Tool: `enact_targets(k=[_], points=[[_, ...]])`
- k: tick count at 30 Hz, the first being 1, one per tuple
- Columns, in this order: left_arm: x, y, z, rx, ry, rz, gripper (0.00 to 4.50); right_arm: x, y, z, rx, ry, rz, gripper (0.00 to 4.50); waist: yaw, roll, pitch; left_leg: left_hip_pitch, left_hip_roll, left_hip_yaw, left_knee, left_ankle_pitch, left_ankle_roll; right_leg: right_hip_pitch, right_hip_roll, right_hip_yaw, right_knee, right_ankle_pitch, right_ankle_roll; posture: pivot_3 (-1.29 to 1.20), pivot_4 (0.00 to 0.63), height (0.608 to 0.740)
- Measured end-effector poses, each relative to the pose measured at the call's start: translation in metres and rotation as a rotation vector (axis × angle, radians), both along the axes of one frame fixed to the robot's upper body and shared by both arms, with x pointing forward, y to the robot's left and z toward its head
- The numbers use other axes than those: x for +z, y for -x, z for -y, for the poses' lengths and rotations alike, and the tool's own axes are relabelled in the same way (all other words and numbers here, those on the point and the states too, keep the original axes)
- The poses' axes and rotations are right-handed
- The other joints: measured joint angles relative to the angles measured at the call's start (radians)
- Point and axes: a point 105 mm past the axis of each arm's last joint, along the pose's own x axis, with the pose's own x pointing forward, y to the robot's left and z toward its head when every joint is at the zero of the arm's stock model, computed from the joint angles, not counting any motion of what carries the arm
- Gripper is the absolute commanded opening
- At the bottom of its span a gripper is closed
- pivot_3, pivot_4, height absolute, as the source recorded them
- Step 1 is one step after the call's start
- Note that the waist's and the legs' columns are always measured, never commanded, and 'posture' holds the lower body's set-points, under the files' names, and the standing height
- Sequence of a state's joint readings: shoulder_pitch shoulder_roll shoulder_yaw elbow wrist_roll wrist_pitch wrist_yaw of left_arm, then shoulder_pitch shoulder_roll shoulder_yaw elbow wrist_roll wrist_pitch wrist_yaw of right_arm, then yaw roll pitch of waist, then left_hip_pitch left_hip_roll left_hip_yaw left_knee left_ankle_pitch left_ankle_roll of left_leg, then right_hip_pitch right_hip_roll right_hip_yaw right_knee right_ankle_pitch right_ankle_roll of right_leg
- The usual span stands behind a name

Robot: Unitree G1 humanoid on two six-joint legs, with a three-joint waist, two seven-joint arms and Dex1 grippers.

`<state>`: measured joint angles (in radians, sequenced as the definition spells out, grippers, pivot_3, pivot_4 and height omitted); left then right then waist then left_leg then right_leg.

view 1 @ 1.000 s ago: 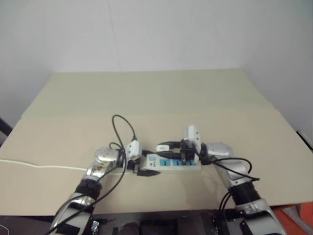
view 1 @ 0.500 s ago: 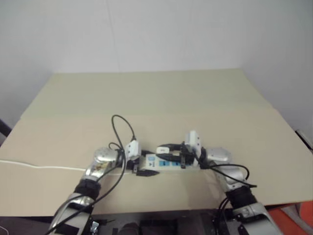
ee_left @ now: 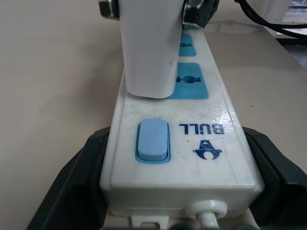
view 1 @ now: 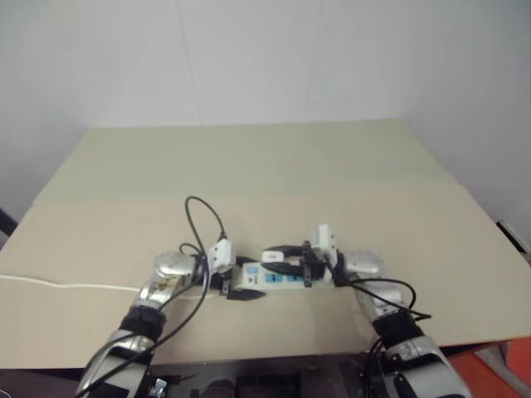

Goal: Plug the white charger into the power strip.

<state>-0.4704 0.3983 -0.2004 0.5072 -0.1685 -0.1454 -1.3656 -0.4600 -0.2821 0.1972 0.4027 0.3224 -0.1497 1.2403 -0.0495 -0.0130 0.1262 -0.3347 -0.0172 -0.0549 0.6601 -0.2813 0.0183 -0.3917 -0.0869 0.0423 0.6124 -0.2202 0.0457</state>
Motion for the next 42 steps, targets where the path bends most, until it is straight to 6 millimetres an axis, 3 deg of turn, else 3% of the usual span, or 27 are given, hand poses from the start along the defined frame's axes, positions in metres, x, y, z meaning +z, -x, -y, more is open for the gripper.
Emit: enact_targets(k=[42], points=[[-0.0012,0.0014,-0.0048,0.013,-0.017,-0.005,3.31,-0.0079,-0.0015,-0.0018,0.018,0.005,-0.019,1.11,-0.006,-0.001,-0.001,0.006,0.001,-0.003,-0.002,-0.001,0.000,0.004,0.000,0.000,0.000,-0.001,-0.001,0.00,0.150,0.740]])
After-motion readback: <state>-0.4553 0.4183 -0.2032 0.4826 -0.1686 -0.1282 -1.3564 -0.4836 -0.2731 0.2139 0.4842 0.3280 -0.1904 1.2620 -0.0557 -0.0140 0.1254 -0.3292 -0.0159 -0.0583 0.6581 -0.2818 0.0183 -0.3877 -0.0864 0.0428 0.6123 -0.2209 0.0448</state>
